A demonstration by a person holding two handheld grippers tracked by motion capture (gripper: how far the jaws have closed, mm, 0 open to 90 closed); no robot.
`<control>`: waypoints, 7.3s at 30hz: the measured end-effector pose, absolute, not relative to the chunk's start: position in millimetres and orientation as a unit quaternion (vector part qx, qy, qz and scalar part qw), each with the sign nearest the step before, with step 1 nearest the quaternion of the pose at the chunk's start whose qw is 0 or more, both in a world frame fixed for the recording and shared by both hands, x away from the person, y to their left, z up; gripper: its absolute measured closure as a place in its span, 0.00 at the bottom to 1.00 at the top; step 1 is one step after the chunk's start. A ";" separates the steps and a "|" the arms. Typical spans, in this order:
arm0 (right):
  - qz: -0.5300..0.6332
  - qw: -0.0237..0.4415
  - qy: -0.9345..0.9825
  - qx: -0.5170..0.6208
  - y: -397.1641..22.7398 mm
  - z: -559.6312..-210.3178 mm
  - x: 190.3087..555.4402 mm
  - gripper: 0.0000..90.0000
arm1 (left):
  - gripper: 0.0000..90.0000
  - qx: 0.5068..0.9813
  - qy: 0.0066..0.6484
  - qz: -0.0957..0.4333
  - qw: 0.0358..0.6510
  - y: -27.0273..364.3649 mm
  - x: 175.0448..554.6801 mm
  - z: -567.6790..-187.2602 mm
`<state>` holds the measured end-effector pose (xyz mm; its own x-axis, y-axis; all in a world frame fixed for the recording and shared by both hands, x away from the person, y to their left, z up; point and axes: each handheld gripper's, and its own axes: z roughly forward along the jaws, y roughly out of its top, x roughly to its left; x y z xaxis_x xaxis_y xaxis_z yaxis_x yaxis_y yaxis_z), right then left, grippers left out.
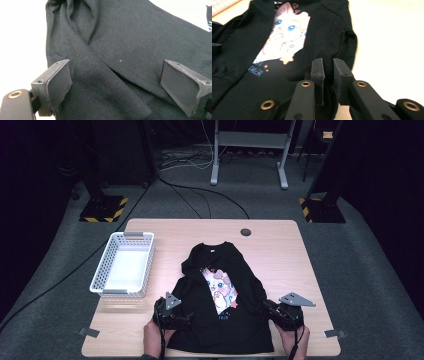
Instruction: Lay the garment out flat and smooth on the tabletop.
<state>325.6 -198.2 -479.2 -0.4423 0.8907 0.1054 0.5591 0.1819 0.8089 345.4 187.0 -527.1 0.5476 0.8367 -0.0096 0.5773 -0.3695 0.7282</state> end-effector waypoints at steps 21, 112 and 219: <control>0.400 0.215 0.705 0.545 -240.5 -494.6 333.4 0.88 | 0.11 0.807 0.438 0.185 0.351 187.0 345.4 -527.1; 0.350 0.222 0.726 0.549 -251.8 -493.2 370.5 0.18 | 0.12 0.805 0.440 0.187 0.351 187.0 345.4 -527.2; 0.328 0.238 0.726 0.556 -294.7 -526.0 397.4 0.13 | 0.55 0.888 0.307 0.123 0.320 -6.2 290.1 -507.8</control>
